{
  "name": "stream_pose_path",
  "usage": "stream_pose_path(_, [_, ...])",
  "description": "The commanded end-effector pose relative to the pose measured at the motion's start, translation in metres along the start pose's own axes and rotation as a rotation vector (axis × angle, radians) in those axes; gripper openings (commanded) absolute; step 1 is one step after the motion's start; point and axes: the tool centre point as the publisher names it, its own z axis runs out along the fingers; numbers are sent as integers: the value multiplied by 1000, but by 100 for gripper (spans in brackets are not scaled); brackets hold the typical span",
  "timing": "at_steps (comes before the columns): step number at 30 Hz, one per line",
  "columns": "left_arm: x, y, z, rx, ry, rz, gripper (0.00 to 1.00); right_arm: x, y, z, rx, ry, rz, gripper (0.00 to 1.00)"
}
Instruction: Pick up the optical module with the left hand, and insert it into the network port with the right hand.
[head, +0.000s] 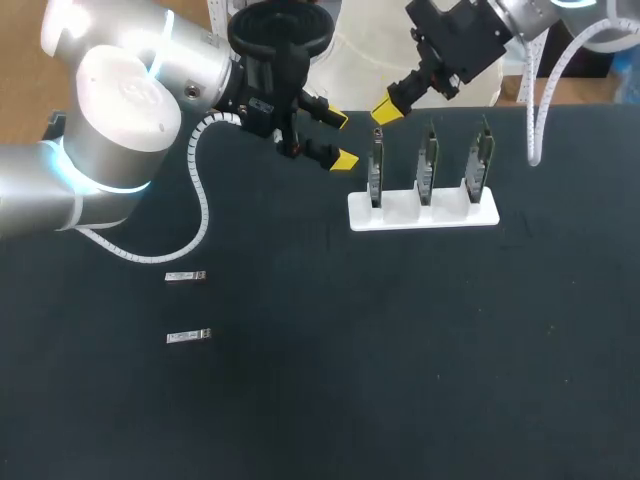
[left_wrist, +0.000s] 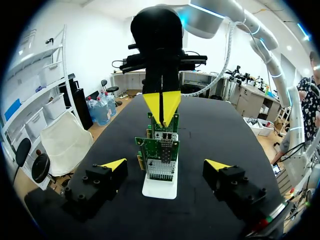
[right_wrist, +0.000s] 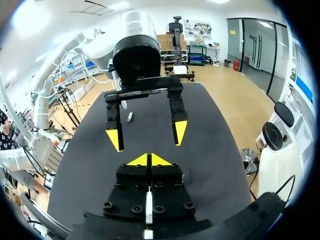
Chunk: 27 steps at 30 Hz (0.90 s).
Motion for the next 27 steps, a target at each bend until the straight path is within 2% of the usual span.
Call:
stream_pose_path(1, [-1, 0, 0, -2, 4, -2, 100, 0, -4, 2, -8, 4, 3, 0])
stream_pose_path(27, [-1, 0, 0, -2, 4, -2, 100, 11, -6, 14, -9, 22, 47, 0])
